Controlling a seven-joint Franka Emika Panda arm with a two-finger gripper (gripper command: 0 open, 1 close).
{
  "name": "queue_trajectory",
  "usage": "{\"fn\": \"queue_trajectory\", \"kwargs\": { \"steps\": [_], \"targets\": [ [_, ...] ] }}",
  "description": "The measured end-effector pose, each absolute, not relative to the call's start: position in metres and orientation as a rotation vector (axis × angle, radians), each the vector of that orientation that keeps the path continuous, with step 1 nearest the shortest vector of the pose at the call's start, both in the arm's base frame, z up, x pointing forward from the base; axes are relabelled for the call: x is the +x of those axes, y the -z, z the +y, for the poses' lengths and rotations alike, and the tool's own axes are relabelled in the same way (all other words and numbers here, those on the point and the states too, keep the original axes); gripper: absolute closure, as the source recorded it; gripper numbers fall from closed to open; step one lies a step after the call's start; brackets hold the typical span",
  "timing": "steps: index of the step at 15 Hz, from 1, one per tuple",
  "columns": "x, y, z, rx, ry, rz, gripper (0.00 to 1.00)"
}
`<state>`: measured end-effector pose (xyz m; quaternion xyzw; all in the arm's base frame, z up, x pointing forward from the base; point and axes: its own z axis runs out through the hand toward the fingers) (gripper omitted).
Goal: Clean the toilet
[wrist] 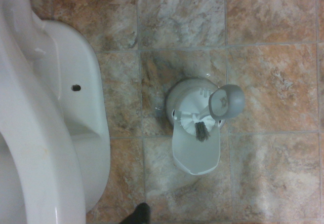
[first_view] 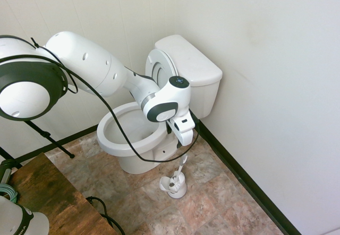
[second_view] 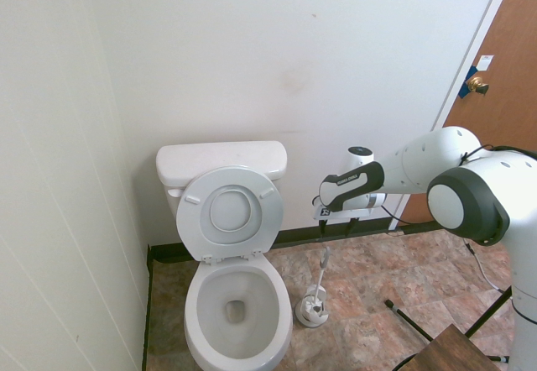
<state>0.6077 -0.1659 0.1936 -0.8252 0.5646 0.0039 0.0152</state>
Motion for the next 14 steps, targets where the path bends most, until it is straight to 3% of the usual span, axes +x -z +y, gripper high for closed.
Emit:
{"fn": "queue_trajectory", "kwargs": {
  "steps": [14],
  "targets": [
    [0.646,-0.057,-0.194,-2.533,-0.099,1.774,0.00]
  ]
}}
